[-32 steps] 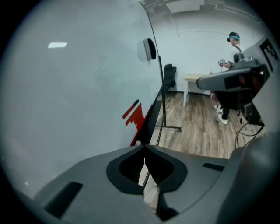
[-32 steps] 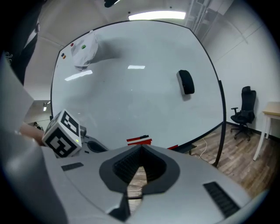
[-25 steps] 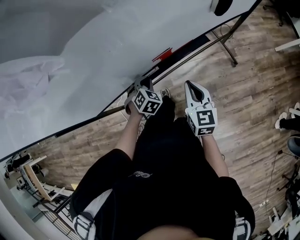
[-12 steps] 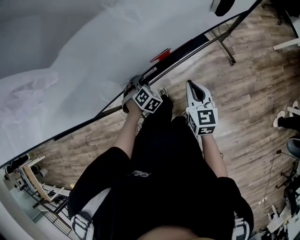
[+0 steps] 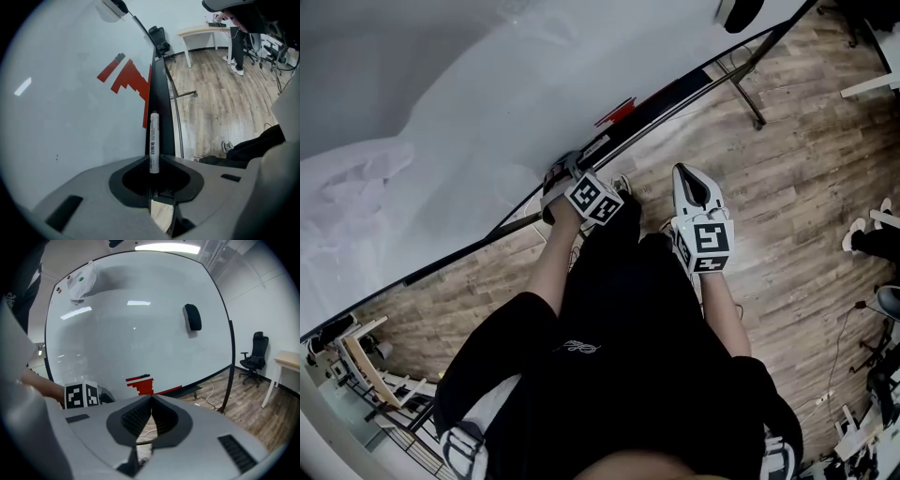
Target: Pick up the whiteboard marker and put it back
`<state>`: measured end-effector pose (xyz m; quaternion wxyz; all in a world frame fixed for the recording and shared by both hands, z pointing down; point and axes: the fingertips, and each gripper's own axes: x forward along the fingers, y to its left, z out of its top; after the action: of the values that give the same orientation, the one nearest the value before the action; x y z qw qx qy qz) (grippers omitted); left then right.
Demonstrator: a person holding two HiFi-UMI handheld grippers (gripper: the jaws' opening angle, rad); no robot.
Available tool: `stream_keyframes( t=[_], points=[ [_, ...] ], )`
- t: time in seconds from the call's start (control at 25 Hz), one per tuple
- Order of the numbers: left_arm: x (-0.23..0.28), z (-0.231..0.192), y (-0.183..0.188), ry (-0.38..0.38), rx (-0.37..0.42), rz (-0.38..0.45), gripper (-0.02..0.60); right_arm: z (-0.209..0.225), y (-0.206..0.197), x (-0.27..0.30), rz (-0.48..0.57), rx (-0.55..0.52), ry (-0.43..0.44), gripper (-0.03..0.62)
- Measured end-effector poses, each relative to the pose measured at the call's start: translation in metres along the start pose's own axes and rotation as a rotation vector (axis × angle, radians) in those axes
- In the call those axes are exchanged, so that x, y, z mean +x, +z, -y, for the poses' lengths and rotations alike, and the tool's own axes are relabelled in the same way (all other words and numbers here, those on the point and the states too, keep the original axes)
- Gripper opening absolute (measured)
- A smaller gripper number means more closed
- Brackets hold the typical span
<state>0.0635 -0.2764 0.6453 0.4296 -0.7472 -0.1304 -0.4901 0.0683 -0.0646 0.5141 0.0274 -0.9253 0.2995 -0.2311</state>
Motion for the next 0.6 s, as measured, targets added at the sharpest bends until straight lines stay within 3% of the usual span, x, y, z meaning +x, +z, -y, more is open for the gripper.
stream_keyframes(
  t=[0.2,0.44,0.6],
  points=[
    [-0.005,0.005,-0.002,-0.006,0.011,0.027,0.066,-0.003,-0.001,-0.002,0.002,-0.004,-0.001,0.003],
    [-0.024,0.0,0.008,-0.013,-0.077,0.111,0.066,-0.006,-0.001,-0.003,0.004,-0.014,0.013,0.003],
    [-0.042,-0.004,0.021,-0.036,-0.185,0.213,0.066,-0.016,0.001,-0.003,0.012,-0.022,0.033,0.003]
  ],
)
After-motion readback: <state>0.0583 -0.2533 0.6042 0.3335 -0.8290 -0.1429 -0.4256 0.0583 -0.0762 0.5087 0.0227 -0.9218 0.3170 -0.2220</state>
